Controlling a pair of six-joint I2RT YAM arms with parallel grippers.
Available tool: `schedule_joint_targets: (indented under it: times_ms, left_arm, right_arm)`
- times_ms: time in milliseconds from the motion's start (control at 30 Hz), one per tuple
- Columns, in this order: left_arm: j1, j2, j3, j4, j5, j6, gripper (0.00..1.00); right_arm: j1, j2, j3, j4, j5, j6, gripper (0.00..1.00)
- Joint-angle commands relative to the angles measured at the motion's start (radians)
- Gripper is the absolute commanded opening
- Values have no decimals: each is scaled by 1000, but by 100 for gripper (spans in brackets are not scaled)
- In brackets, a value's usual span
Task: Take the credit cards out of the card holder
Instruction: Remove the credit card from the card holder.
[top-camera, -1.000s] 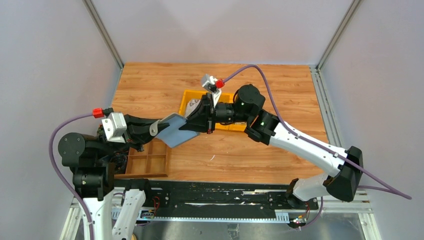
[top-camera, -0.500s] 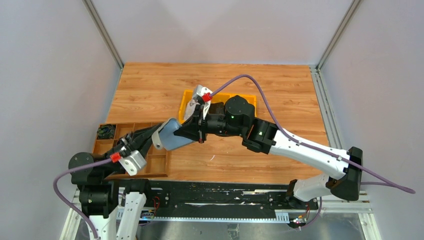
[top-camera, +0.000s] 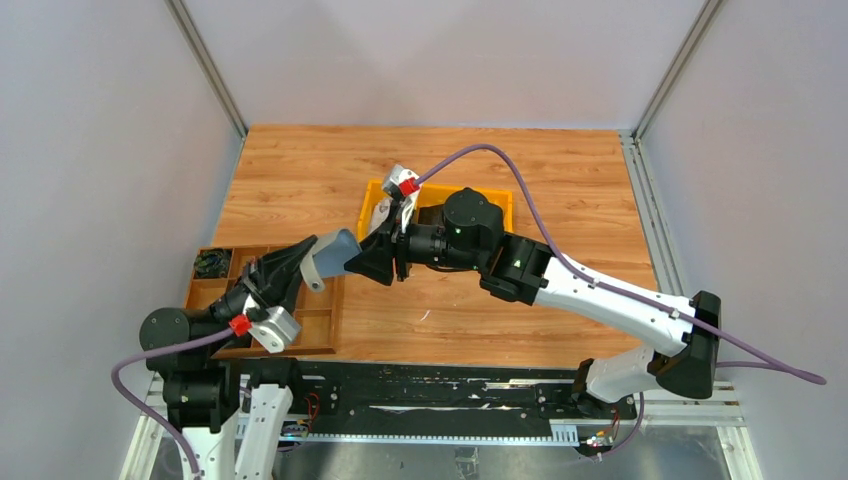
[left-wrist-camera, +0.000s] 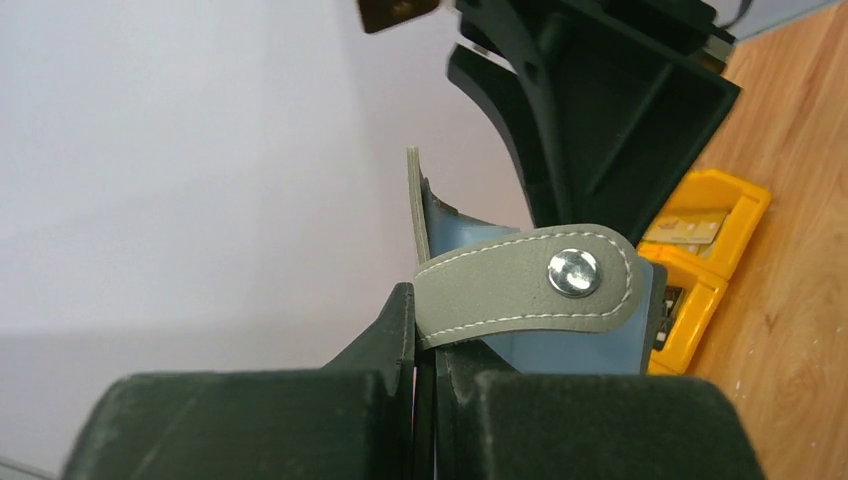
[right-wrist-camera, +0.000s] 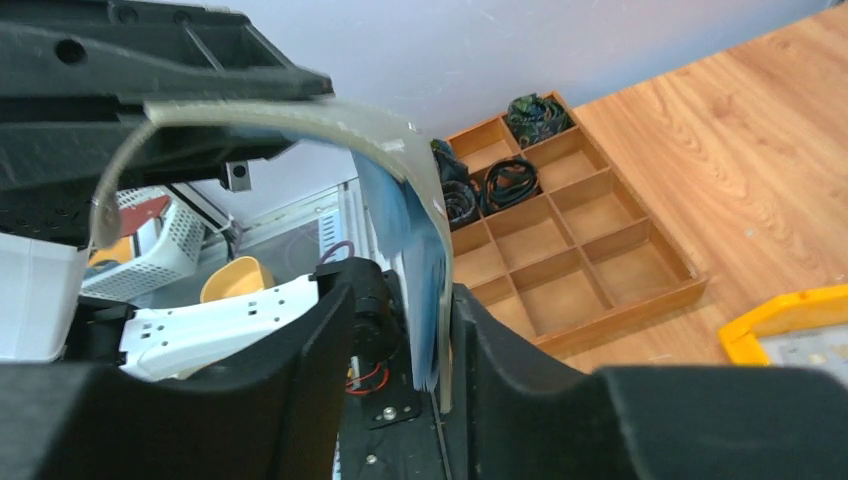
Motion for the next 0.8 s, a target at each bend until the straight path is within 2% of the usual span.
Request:
schedule_joint_targets:
  times_ms: [0, 67, 133, 200, 333, 367, 567, 700, 767]
  left_arm:
    - [4, 57, 72, 97, -52, -207, 1]
    - [3, 75, 93, 118, -40, -294, 1]
    - [3, 102, 123, 115, -24, -375, 0]
    - [4, 136, 166, 77, 6, -453, 0]
    - [3, 200, 235, 15, 41, -614, 0]
    - [3, 208, 235, 17, 52, -646, 0]
    - [4, 199, 154, 97, 86, -881, 0]
    - [4, 176, 102, 98, 96, -906, 0]
    - [3, 171, 85, 97, 108, -912, 0]
  right_arm:
    - [-15, -22, -25, -17, -19, 8, 47]
    - [-20, -15, -18, -11, -36, -4, 49]
    - [-23, -2, -1, -8, -58, -26, 48]
    - [-27, 10, 27, -12, -50, -44, 37]
    - [-40, 32, 96, -80, 34, -58, 5]
    - [-46, 34, 103, -92, 62, -41, 1]
    - [-129, 19, 47, 30, 78, 215, 0]
    - [-197, 2, -35, 179, 26, 421, 0]
    - [-211, -9, -52, 225, 19, 465, 0]
